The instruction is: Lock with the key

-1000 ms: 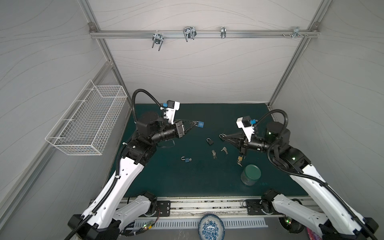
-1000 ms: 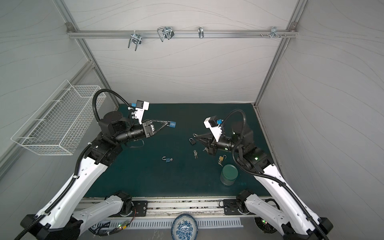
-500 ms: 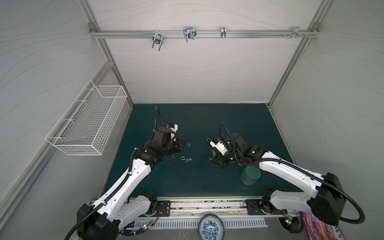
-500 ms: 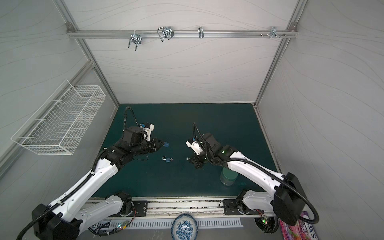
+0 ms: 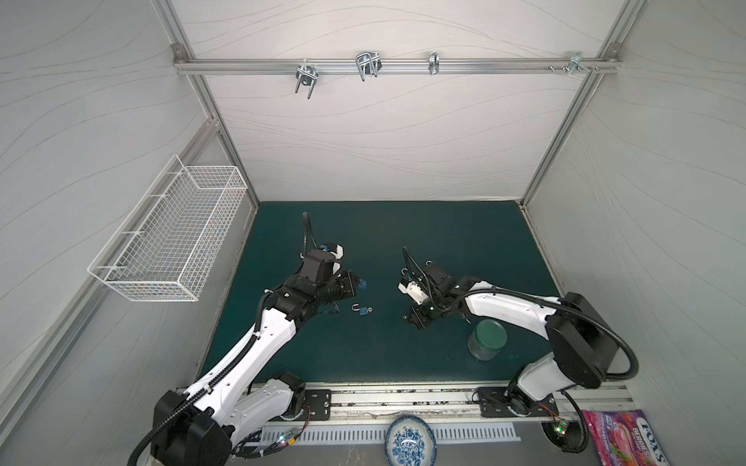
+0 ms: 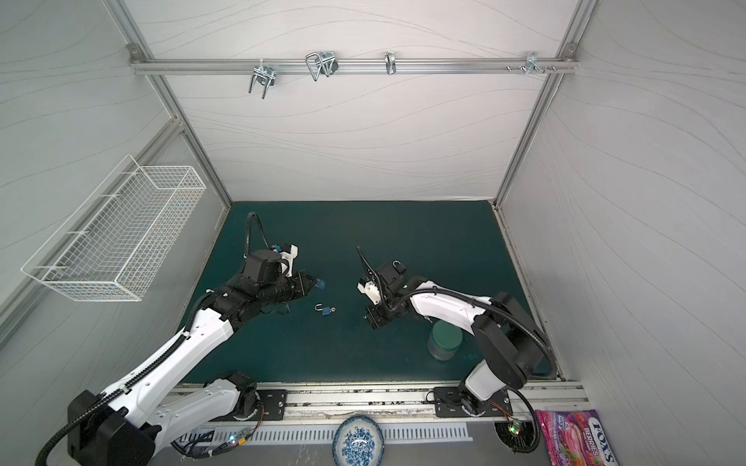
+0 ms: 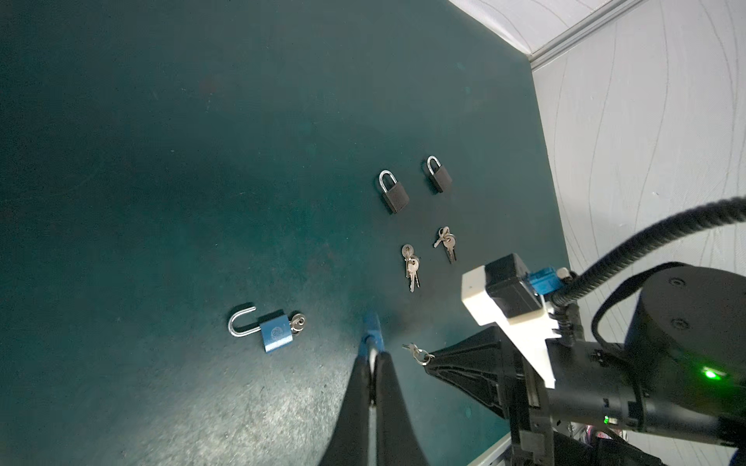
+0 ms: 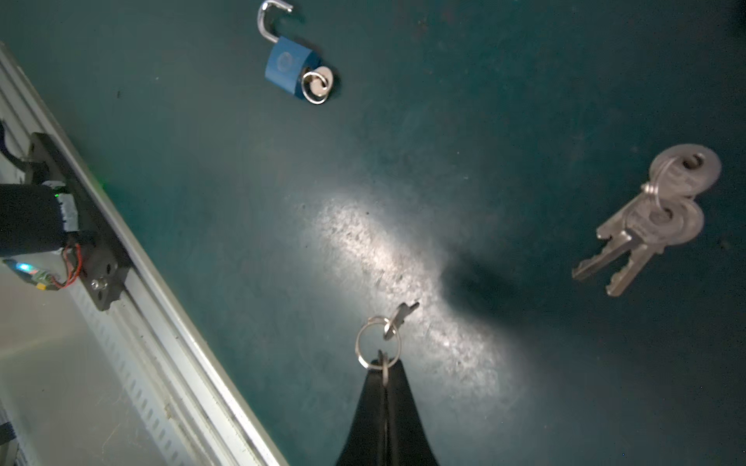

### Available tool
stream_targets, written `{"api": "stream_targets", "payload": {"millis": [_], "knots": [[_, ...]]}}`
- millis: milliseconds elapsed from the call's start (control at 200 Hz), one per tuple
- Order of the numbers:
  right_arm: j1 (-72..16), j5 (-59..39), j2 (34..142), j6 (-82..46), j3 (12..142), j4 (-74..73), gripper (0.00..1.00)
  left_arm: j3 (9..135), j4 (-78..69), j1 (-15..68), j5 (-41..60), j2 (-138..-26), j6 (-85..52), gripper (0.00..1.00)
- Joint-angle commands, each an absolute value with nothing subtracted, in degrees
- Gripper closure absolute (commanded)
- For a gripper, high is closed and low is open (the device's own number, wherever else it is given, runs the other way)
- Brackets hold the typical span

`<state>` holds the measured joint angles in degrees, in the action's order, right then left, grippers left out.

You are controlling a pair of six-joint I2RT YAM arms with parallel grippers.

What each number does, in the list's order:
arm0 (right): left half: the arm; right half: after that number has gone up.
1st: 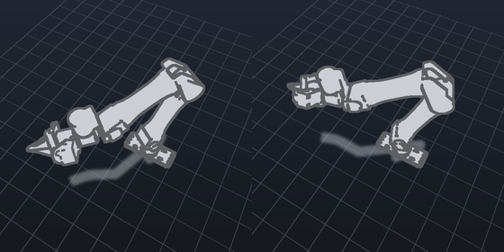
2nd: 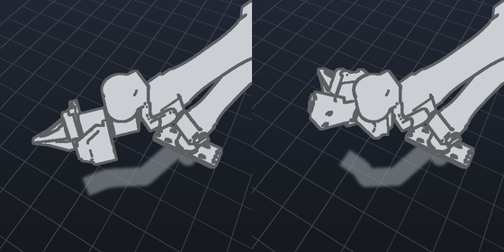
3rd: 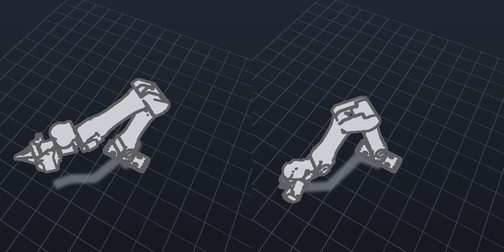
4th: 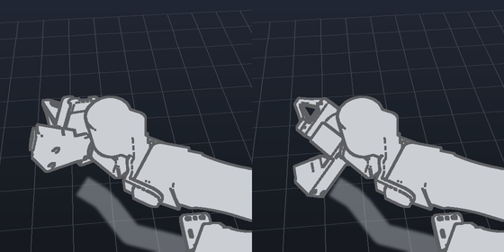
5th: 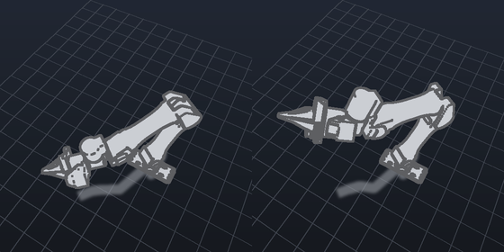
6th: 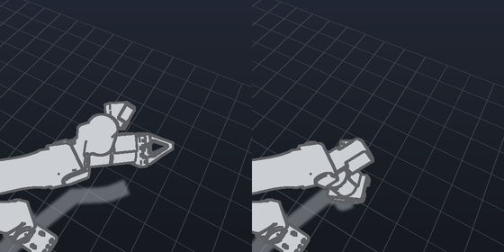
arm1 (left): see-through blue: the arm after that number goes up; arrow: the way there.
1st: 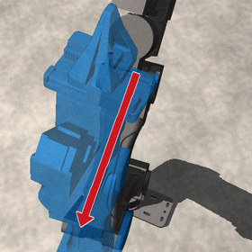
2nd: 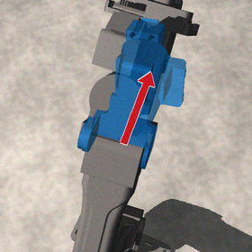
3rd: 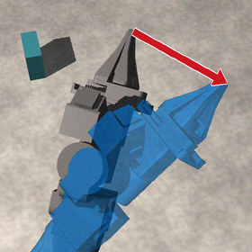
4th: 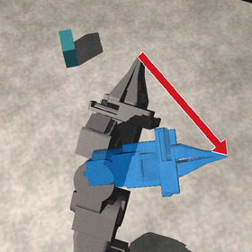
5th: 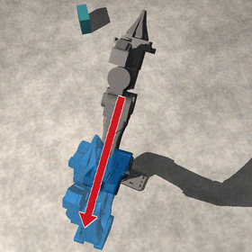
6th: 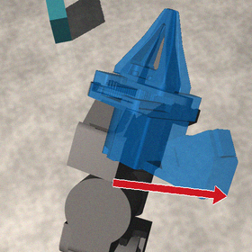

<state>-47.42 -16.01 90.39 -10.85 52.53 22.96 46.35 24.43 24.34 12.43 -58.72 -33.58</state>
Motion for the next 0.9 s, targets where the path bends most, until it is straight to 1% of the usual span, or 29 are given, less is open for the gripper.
{"api": "stream_targets", "payload": {"millis": [0, 545, 895], "knots": [[-47.77, -14.32, 92.78, -9.50, 54.87, 22.74, 1.00, 47.22, 21.80, 24.47, 12.45, -59.07, -34.45, 1.00], [-45.10, -12.24, 103.88, -8.74, 61.75, 19.41, 1.00, 45.02, 22.60, 24.45, 12.10, -55.94, -35.07, 1.00], [-44.19, -10.00, 105.69, -8.61, 63.98, 20.12, 0.97, 44.53, 22.96, 24.50, 11.86, -55.02, -35.24, 1.00]]}}
